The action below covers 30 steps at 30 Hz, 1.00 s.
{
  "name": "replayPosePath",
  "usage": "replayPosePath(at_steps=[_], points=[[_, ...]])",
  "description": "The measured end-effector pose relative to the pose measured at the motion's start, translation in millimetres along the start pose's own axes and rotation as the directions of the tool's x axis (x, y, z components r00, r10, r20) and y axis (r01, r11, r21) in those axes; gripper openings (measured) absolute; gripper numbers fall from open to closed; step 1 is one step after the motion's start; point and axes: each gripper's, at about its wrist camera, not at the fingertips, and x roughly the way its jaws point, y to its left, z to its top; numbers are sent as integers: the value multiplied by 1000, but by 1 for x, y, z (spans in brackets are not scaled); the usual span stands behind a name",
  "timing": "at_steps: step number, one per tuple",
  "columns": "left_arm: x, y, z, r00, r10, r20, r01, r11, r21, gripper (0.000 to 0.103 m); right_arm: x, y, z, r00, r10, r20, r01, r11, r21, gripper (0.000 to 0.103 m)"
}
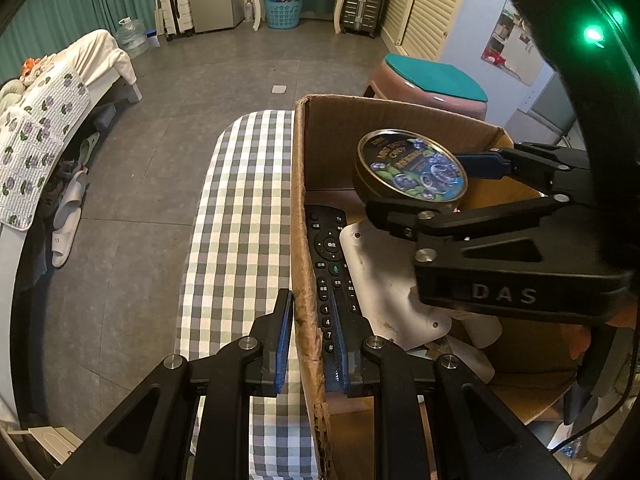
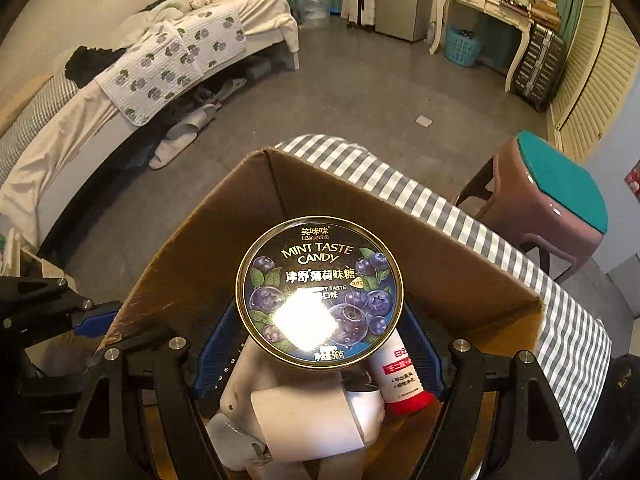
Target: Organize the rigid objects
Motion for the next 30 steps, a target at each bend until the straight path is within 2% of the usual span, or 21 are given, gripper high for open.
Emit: replayPosePath(at_steps=[4,7,9,11,17,24,27,30], points=[[0,0,0,1000,-1,0,1,1000,-3,19,8,-3,0,999,-16,-34,16,1000,9,76],[0,-1,0,1000,-2,0,2,1000,-5,19,9,-1,1,999,4,-37,-4,1000,15,77],[0,-1,1,1000,-1,0,1,1000,-4,19,4,-2,1,1000,12,-21,-11,1000,20,77],[0,0,1,1000,-1,-2,1,1000,-5,19,-1,-3,-1,1000,-11,-2,11,1000,23,85],[1,1,2,1000,4,-2,-4,1000,-10,19,-20,-9,-8,998,-50,29,49,998,42,88],[-7,1,1,1000,6,7,-6,1000,-22,19,-56,-13,-14,991,-104,86,99,993,62,89],[-17,1,2,1000,11,22,-10,1000,-23,19,-79,-12,-19,980,-155,128,148,987,63,92],[-33,2,1,998,26,50,-24,999,-29,19,-105,-10,-25,970,-171,173,160,984,72,92]])
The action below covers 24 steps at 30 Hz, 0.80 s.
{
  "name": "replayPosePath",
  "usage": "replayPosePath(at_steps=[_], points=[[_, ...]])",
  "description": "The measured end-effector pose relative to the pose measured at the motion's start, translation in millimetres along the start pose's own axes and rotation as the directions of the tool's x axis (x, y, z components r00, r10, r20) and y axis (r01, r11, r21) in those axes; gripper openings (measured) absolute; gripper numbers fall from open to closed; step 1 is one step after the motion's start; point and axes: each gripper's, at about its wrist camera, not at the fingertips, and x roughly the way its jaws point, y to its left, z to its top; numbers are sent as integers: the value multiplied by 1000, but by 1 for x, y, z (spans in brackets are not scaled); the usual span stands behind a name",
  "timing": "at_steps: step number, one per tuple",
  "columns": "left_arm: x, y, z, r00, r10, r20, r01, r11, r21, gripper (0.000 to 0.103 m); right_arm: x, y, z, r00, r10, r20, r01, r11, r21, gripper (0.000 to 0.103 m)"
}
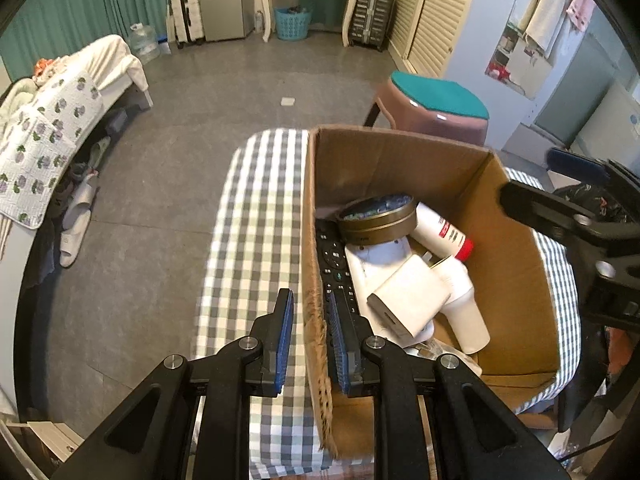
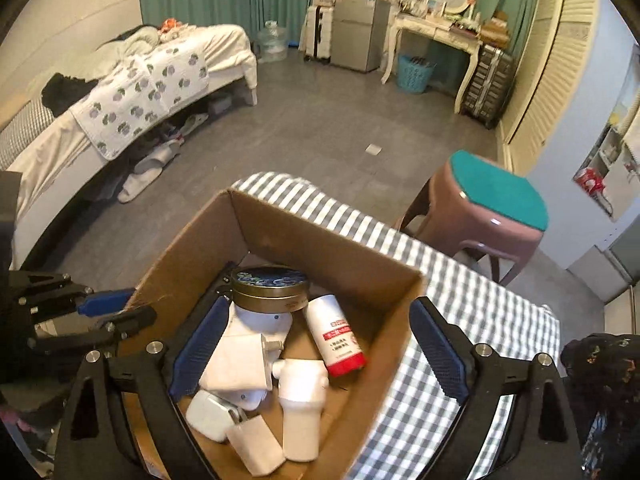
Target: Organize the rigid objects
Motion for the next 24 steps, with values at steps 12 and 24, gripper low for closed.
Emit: replayPosePath(at_steps=[12,24], points=[[-99,-29,-9,970,-11,244,14,1000,-12,56,-123,-14,-21,965,-125,232,104,989,101,103],[-159,-61,-53,857,18,515,-25,1000,6,103,-220,-28,-96,849,-266,457,145,948,282,103]])
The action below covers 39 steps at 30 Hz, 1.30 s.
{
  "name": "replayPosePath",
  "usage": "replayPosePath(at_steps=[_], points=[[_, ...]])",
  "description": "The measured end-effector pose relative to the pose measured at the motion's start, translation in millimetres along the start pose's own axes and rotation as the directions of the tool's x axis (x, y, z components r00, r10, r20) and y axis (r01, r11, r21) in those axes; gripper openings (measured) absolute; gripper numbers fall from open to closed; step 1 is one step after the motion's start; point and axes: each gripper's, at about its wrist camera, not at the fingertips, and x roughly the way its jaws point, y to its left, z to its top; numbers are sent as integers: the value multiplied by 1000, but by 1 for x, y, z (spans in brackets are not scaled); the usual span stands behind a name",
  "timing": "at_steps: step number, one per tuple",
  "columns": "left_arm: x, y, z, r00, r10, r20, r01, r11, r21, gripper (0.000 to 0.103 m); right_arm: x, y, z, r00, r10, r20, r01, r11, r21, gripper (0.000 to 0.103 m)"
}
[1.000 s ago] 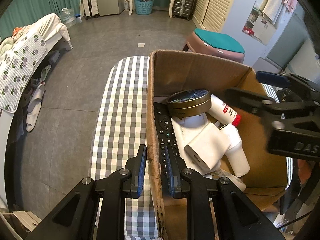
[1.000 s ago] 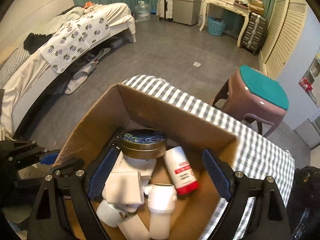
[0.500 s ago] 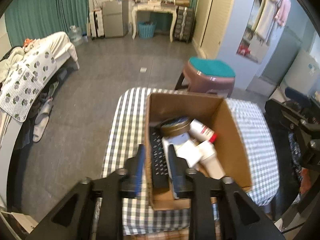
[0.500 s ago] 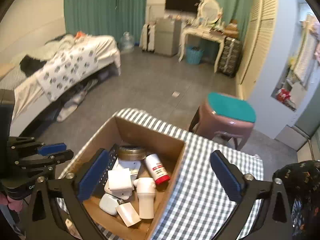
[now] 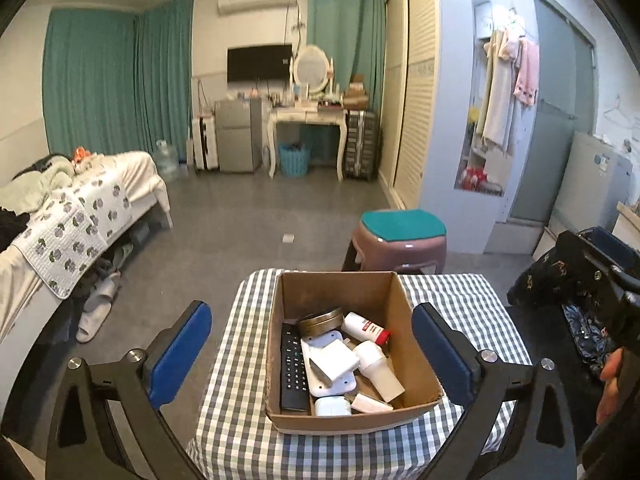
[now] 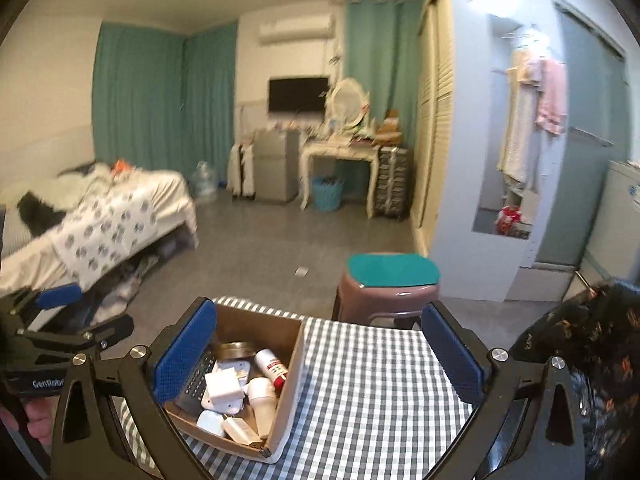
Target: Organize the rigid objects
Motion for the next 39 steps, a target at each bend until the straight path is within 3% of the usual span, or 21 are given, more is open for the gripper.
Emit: replayPosePath(at_steps=[4,8,14,39], points=[[-14,-8,-24,993,27,115,-28,1000,6,103,-13,-11,-24,998,-41,42,40,999,24,103],[-14,-12,-44,989,52,141,-51,999,-6,103,-12,-9,-51,998,-46,51,46,999,4,103],[-13,-9,-52,987,79,141,-78,997,-12,103,-4,-7,-75,999,-51,17,51,999,-14,103],[0,-11,-61,996,62,65,-61,998,-16,103,13,5,-90,997,-58,-58,57,998,-28,103]])
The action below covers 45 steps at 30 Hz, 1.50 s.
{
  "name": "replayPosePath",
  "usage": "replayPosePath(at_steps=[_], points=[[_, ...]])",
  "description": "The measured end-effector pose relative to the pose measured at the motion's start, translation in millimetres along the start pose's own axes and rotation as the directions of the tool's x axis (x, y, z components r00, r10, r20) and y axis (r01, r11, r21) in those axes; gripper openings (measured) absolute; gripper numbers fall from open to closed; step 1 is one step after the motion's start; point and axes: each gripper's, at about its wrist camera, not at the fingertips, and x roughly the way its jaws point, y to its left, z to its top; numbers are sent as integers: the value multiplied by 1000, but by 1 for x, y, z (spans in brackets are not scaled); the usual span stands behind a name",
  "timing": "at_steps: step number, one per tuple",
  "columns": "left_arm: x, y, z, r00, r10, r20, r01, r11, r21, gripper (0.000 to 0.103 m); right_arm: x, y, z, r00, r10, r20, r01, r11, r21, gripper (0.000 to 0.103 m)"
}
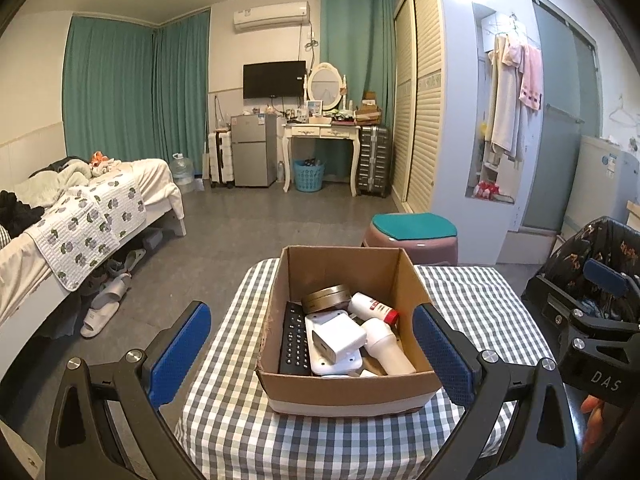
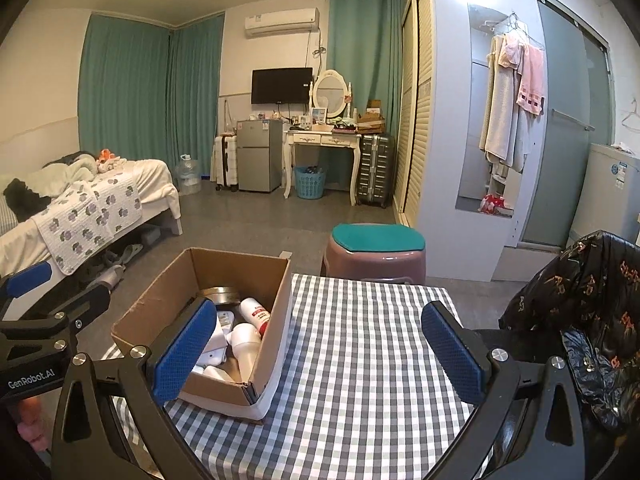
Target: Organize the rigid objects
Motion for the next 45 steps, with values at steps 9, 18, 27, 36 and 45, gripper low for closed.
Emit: replayPosePath(at_steps=[9,18,27,36,45], points=[[6,5,-1,1000,5,-22,-6,1000,-10,103,8,5,-6,1000,12,-25,-12,1000,-5,103],[10,6,-2,999,13,-34,-14,1000,-12,103,14,8,-8,999,11,-39,-11,1000,-7,103],[12,9,-3,999,13,-37,-14,1000,-14,103,18,14,-8,999,16,-47,-17,1000,-19,103],[13,14,-4,999,16,-39,-17,1000,-21,103,19,15,-10,999,14,-49,-14,1000,-17,103],[15,16,-5,999,18,-47,-19,1000,-19,103,19,17,-14,998,17,-54,-18,1000,-20,103]])
